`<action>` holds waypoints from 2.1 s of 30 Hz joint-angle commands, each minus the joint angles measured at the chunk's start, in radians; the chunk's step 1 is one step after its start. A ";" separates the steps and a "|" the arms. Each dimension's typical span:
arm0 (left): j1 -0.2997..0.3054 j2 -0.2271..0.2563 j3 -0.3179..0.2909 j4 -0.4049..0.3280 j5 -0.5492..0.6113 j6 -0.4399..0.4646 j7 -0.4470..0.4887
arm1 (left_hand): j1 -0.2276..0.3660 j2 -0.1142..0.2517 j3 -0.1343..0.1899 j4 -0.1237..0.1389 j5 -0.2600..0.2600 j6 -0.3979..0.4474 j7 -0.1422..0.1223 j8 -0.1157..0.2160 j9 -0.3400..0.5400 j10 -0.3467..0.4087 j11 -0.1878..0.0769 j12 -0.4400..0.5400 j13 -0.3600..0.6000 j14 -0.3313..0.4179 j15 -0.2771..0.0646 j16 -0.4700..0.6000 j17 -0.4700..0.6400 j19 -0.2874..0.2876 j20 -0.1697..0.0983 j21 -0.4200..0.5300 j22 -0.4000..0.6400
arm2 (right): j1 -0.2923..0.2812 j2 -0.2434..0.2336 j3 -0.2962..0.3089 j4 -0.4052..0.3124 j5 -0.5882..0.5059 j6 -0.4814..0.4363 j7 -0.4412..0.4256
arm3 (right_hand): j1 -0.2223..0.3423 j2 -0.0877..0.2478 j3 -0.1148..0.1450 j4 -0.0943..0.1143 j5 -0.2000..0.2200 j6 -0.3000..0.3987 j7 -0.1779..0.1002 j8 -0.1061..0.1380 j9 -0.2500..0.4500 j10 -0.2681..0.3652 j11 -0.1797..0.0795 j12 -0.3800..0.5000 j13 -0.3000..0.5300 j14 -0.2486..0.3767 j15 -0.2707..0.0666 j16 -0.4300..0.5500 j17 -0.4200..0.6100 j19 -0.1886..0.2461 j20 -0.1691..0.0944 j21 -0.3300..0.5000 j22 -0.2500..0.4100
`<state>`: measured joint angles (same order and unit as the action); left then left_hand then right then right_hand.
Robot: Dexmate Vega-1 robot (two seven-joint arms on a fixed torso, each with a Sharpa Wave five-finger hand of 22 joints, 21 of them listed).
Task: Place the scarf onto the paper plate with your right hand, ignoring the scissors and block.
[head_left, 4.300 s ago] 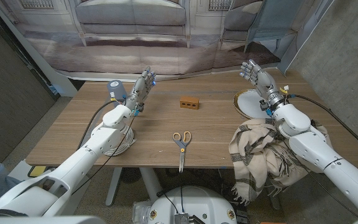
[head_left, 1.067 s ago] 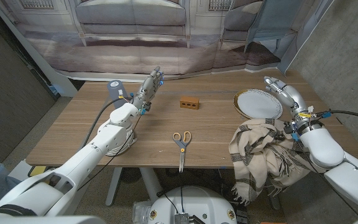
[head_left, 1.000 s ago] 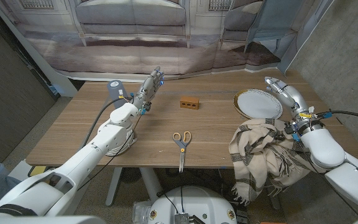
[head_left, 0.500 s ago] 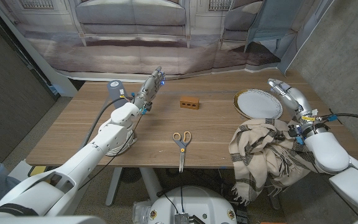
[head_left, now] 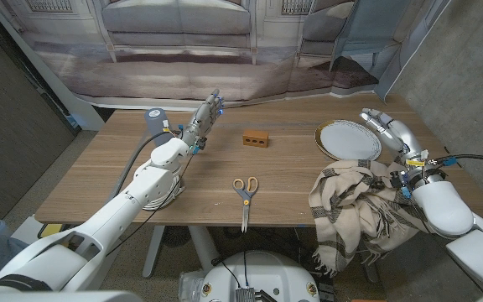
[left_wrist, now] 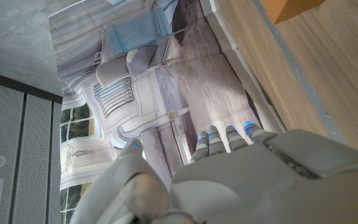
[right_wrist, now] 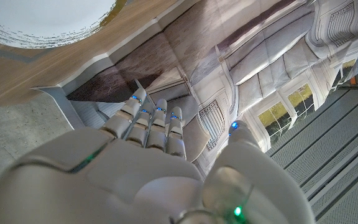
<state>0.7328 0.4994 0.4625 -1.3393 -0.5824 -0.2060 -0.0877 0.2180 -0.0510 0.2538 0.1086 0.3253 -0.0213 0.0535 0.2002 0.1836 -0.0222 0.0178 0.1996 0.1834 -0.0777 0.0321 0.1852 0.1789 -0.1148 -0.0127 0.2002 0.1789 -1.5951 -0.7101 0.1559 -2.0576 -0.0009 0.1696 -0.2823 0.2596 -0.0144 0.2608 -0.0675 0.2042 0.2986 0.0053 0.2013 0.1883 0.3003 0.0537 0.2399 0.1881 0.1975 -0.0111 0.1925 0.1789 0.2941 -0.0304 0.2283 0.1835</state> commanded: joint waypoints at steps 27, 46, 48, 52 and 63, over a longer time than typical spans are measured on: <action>-0.034 -0.030 0.021 0.049 0.008 -0.015 -0.033 | 0.012 0.005 -0.008 -0.002 0.007 0.010 0.003 -0.002 0.002 0.007 -0.002 0.005 0.004 0.003 -0.003 0.004 0.004 -0.001 -0.011 0.001 0.002 | -0.095 0.023 0.002 -0.075 -0.233 -0.069 -0.038 | -0.001 -0.020 -0.007 -0.010 0.018 0.014 -0.020 0.006 0.002 0.024 -0.006 0.008 0.003 0.023 -0.006 0.004 0.005 0.016 0.003 -0.005 0.002; -0.034 -0.028 0.024 0.039 0.015 0.003 -0.017 | 0.013 0.007 -0.012 -0.002 0.007 0.012 0.002 -0.002 0.002 0.008 -0.005 0.005 0.004 0.004 -0.001 0.004 0.004 -0.004 -0.003 0.000 0.002 | -0.129 0.035 0.020 -0.095 -0.301 -0.119 -0.035 | 0.000 -0.022 -0.010 -0.015 0.028 0.011 -0.037 0.002 0.003 0.023 -0.013 0.005 0.004 0.023 -0.001 0.000 0.005 0.024 0.039 -0.006 0.002; -0.033 -0.028 0.023 0.039 0.013 0.004 -0.017 | 0.013 0.007 -0.012 -0.002 0.007 0.012 0.002 -0.002 0.002 0.007 -0.004 0.004 0.004 0.004 -0.001 0.004 0.004 -0.004 -0.003 0.000 0.002 | -0.132 0.034 0.021 -0.097 -0.309 -0.124 -0.033 | 0.002 -0.024 -0.010 -0.016 0.030 0.009 -0.048 0.001 0.003 0.022 -0.015 0.004 0.004 0.023 0.004 -0.001 0.005 0.022 0.053 -0.008 0.002; -0.034 -0.025 0.021 0.033 0.010 0.014 -0.016 | 0.014 0.007 -0.013 -0.002 0.007 0.012 0.002 -0.002 0.002 0.007 -0.005 0.004 0.004 0.004 -0.002 0.004 0.004 -0.003 -0.001 0.001 0.002 | -0.140 0.037 0.021 -0.103 -0.317 -0.132 -0.033 | 0.003 -0.028 -0.013 -0.019 0.035 0.007 -0.064 0.000 0.004 0.014 -0.027 0.000 0.005 0.020 0.006 -0.002 0.005 0.015 0.083 -0.014 0.001; -0.053 -0.029 0.022 0.051 0.010 0.002 -0.035 | 0.015 0.009 -0.015 -0.002 0.007 0.013 0.001 -0.002 0.002 0.008 -0.005 0.004 0.004 0.004 -0.003 0.004 0.004 -0.003 0.007 0.001 0.002 | -0.164 0.045 0.003 -0.136 -0.385 -0.189 -0.051 | -0.004 -0.045 -0.025 -0.023 0.049 -0.001 -0.086 -0.002 0.005 -0.003 -0.027 -0.008 0.007 -0.002 0.019 -0.008 0.007 -0.035 0.163 -0.036 0.001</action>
<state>0.6927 0.4746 0.4842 -1.3036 -0.5685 -0.1995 -0.1055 0.2219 -0.0472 0.2426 0.1087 0.3253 -0.0105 0.0535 0.2002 0.1836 -0.0168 0.0123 0.1996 0.1835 -0.0777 0.0322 0.1852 0.1789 -0.1147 -0.0126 0.2002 0.1789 -1.7335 -0.6698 0.1727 -2.1602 -0.3236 0.0350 -0.3218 0.2546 -0.0515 0.2388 -0.0895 0.2445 0.2948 -0.0701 0.2013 0.1881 0.3048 0.0265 0.2397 0.1918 0.2017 0.0094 0.1877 0.1842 0.2673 0.1107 0.1992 0.1813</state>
